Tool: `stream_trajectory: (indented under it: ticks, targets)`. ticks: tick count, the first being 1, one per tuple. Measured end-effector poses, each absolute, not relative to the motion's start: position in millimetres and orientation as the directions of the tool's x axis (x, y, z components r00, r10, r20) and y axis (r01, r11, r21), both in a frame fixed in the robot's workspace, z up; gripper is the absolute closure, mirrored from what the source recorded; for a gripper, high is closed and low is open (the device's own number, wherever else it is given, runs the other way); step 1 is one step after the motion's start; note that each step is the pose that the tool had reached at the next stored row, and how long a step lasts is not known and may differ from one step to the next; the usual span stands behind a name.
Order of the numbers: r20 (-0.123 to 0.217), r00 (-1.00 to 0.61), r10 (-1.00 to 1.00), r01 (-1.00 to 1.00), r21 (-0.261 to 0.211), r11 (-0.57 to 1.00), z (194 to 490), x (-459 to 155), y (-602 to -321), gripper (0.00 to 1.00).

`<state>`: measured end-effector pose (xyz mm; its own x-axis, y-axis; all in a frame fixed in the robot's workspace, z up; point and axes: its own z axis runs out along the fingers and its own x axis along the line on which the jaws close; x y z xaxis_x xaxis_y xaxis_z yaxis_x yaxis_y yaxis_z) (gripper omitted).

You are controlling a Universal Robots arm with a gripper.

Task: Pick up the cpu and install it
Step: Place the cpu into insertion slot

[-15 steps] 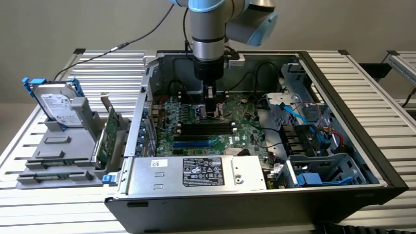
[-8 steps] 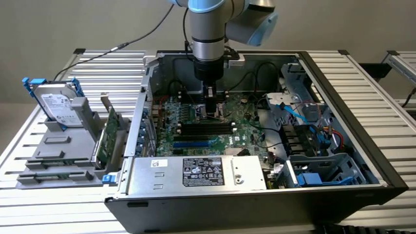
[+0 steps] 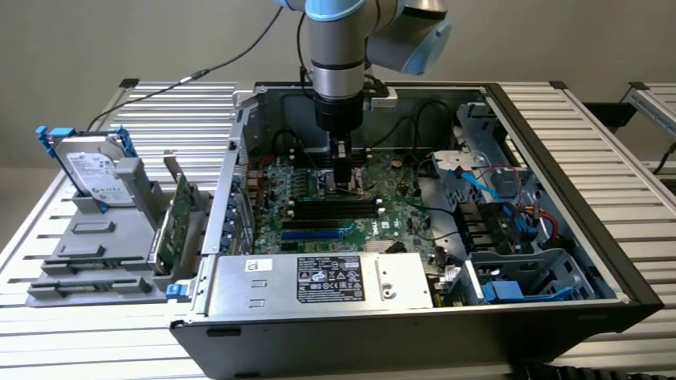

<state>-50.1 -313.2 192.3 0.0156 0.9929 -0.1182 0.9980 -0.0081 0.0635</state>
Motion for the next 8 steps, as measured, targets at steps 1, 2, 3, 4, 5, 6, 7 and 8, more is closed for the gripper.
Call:
stream_trajectory:
  ticks: [1, 2, 3, 4, 5, 6, 7, 8]
  targets:
    - [-0.117, 0.015, 0.993, 0.998, 0.063, -0.008, 192.3, -50.2, -313.1, 0.32]
    - [-0.115, 0.015, 0.993, 0.998, 0.063, -0.008, 192.3, -50.1, -313.2, 0.32]
    - [-0.114, 0.015, 0.993, 0.998, 0.063, -0.008, 192.3, -50.2, -313.2, 0.32]
    - [-0.112, 0.015, 0.994, 0.998, 0.063, -0.007, 192.3, -50.2, -313.1, 0.32]
    - [-0.111, 0.014, 0.994, 0.998, 0.063, -0.007, 192.2, -50.2, -313.1, 0.32]
    - [-0.11, 0.014, 0.994, 0.998, 0.063, -0.007, 192.3, -50.2, -313.1, 0.32]
    - [-0.109, 0.014, 0.994, 0.998, 0.063, -0.007, 192.3, -50.2, -313.2, 0.32]
    - [-0.108, 0.014, 0.994, 0.998, 0.063, -0.007, 192.3, -50.2, -313.2, 0.32]
